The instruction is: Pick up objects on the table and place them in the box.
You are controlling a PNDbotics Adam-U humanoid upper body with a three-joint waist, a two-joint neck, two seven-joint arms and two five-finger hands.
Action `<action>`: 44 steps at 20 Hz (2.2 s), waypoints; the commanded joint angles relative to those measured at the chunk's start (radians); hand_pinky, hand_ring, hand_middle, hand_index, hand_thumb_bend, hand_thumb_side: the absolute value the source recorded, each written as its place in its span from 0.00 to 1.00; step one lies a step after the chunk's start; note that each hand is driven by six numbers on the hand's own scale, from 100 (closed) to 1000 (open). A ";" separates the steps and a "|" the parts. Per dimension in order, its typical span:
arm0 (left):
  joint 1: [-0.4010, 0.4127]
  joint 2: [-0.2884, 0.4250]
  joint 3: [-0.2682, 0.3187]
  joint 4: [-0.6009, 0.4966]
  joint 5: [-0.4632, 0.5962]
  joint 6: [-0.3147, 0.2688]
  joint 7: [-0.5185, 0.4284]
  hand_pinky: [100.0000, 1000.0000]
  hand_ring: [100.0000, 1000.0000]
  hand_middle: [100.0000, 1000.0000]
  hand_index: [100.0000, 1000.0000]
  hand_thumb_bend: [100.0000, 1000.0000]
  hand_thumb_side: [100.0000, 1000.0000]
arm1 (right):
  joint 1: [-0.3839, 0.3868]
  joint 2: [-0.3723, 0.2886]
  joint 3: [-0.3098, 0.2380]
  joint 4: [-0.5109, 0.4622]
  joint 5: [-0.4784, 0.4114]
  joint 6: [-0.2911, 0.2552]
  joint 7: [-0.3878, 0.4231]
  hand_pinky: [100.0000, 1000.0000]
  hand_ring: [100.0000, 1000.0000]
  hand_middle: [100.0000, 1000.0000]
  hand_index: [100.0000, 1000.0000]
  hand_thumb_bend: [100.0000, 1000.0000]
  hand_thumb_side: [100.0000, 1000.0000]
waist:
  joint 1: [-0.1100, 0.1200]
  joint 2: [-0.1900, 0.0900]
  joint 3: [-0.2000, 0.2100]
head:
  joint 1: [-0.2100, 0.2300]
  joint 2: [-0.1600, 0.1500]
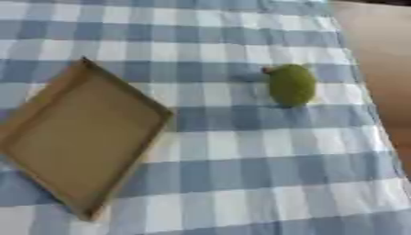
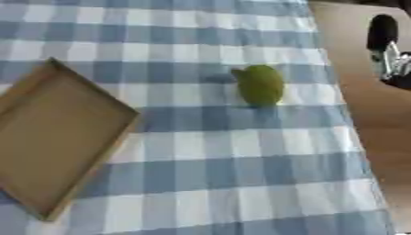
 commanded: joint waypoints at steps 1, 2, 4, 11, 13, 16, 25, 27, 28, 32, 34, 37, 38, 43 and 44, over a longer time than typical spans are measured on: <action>-0.008 0.015 0.002 -0.015 0.004 0.000 -0.008 0.72 0.70 0.73 0.69 0.45 0.41 | -0.008 -0.035 -0.015 -0.015 0.006 0.002 -0.010 0.84 0.83 0.75 0.91 0.00 0.39 | 0.003 -0.021 0.001 | -0.004 -0.007; -0.008 0.015 0.002 -0.015 0.004 0.000 -0.009 0.72 0.70 0.73 0.69 0.45 0.41 | -0.008 -0.036 -0.015 -0.015 0.008 0.002 -0.011 0.84 0.83 0.75 0.91 0.00 0.39 | 0.003 -0.021 0.001 | -0.004 -0.008; -0.009 0.015 0.003 -0.015 0.005 0.000 -0.008 0.72 0.69 0.73 0.68 0.45 0.41 | -0.009 -0.036 -0.014 -0.015 0.011 0.003 -0.013 0.84 0.83 0.75 0.91 0.00 0.39 | 0.003 -0.021 0.002 | -0.004 -0.009; -0.008 0.017 0.003 -0.015 0.003 0.000 -0.005 0.71 0.69 0.72 0.68 0.45 0.41 | -0.001 -0.042 -0.020 -0.015 0.031 0.026 -0.020 0.84 0.84 0.75 0.91 0.00 0.37 | 0.000 -0.021 0.003 | 0.002 -0.003; -0.007 0.019 0.004 -0.015 0.003 0.000 -0.004 0.71 0.69 0.72 0.68 0.45 0.41 | 0.010 -0.053 -0.025 -0.015 0.052 0.046 -0.021 0.84 0.84 0.76 0.91 0.00 0.34 | -0.001 -0.021 0.001 | 0.007 -0.001; -0.005 0.023 0.004 -0.015 0.000 0.000 -0.003 0.71 0.69 0.72 0.68 0.45 0.41 | 0.052 -0.092 -0.038 -0.015 0.093 0.087 0.007 0.84 0.85 0.79 0.92 0.00 0.19 | -0.004 -0.022 -0.003 | 0.015 0.003; -0.004 0.027 0.001 -0.015 -0.003 0.000 -0.006 0.71 0.69 0.73 0.68 0.45 0.41 | 0.109 -0.263 0.071 -0.012 0.417 0.340 0.138 0.84 0.89 0.82 0.92 0.00 0.13 | -0.013 -0.024 -0.002 | 0.012 0.012; -0.005 0.027 0.000 -0.015 -0.002 -0.001 -0.007 0.71 0.69 0.73 0.68 0.45 0.41 | 0.118 -0.275 0.109 -0.015 0.461 0.366 0.151 0.84 0.89 0.80 0.91 0.00 0.14 | -0.014 -0.024 0.000 | 0.010 0.012; -0.006 0.027 -0.001 -0.015 -0.001 -0.001 -0.008 0.71 0.69 0.73 0.68 0.45 0.41 | 0.123 -0.281 0.128 -0.015 0.474 0.374 0.163 0.84 0.89 0.80 0.91 0.00 0.14 | -0.014 -0.023 0.001 | 0.008 0.011; -0.007 0.027 -0.003 -0.015 0.002 -0.001 -0.011 0.71 0.69 0.73 0.68 0.45 0.41 | 0.132 -0.296 0.181 -0.012 0.486 0.390 0.219 0.84 0.89 0.80 0.92 0.00 0.23 | -0.014 -0.023 0.005 | 0.006 0.009; -0.008 0.026 -0.004 -0.015 0.004 -0.001 -0.014 0.71 0.69 0.73 0.68 0.44 0.41 | 0.131 -0.301 0.195 -0.007 0.486 0.392 0.248 0.85 0.90 0.80 0.92 0.00 0.25 | -0.015 -0.024 0.007 | 0.006 0.010; -0.008 0.026 -0.004 -0.015 0.006 -0.001 -0.016 0.71 0.69 0.73 0.68 0.44 0.41 | 0.120 -0.304 0.199 0.006 0.480 0.386 0.264 0.85 0.90 0.81 0.92 0.00 0.26 | -0.015 -0.025 0.009 | 0.005 0.014; -0.008 0.026 -0.005 -0.015 0.006 -0.001 -0.017 0.71 0.69 0.73 0.68 0.44 0.41 | 0.115 -0.306 0.201 0.013 0.476 0.385 0.265 0.85 0.90 0.81 0.92 0.00 0.26 | -0.016 -0.025 0.009 | 0.004 0.015; -0.008 0.026 -0.008 -0.015 0.008 -0.001 -0.021 0.71 0.69 0.73 0.68 0.44 0.41 | 0.081 -0.322 0.216 0.045 0.460 0.386 0.263 0.86 0.91 0.79 0.92 0.00 0.25 | -0.016 -0.028 0.013 | -0.004 0.018; -0.009 0.026 -0.008 -0.015 0.008 0.000 -0.022 0.71 0.69 0.73 0.68 0.44 0.41 | 0.074 -0.325 0.221 0.053 0.458 0.387 0.264 0.86 0.91 0.78 0.92 0.00 0.26 | -0.017 -0.028 0.014 | -0.005 0.019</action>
